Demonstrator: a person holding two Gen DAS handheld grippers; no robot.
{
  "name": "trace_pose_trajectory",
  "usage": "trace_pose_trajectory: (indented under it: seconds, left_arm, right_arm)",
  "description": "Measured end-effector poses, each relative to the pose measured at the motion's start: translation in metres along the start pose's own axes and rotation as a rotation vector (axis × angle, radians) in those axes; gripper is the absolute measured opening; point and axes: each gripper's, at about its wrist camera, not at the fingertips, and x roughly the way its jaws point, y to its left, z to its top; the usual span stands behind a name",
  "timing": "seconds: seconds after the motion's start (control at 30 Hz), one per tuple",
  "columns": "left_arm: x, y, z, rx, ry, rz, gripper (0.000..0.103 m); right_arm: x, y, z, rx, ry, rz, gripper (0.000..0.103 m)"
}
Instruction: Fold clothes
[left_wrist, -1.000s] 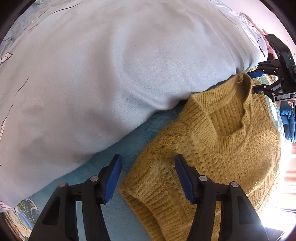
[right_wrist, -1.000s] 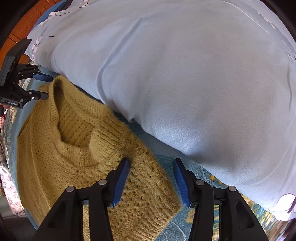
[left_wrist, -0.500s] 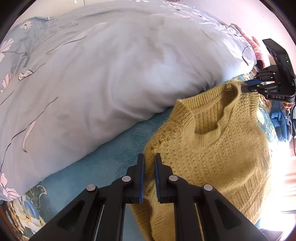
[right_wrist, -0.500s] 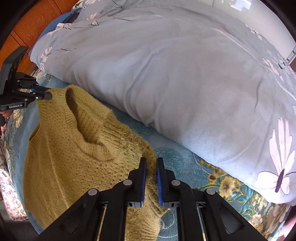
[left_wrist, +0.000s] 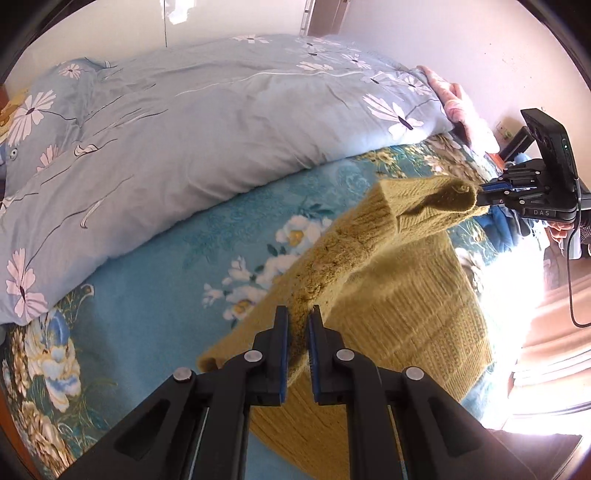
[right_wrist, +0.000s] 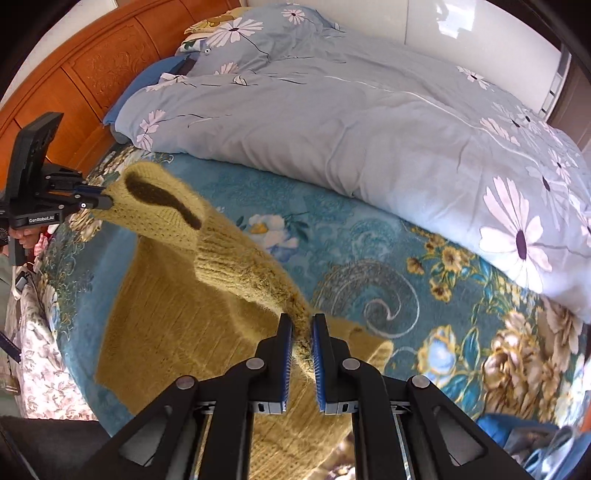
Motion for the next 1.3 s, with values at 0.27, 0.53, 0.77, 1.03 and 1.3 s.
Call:
trace_pose_trajectory:
  seconds: [0.27, 0.53, 0.77, 1.03, 1.3]
  left_arm:
    - [-0.006, -0.049, -0.082, -0.061, 0.096, -0.015, 0.01]
    - [0.025, -0.06, -0.141, -0.107, 0.219, 0.012, 0.01]
    - [0.051, -0.069, -0.188, -0.141, 0.268, 0.066, 0.01]
    - [0.043, -0.068, -0.202, -0.151, 0.302, 0.056, 0.022]
    - [-0.014, -0.016, -0.199, -0.382, 0.185, 0.066, 0.055]
  right_arm:
    - [-0.015, 0.035, -0.115, 0.154, 0.072, 0.04, 0.011]
    - [0.005, 0.062, -0.193, 0.248, 0.17, 0.038, 0.011]
    - [0.041, 0.074, -0.226, 0.269, 0.239, -0.003, 0.011]
    - [0.045, 0.077, -0.24, 0.249, 0.242, -0.047, 0.03]
    - [-0.001, 0.05, -0.24, 0.349, 0.164, -0.051, 0.064]
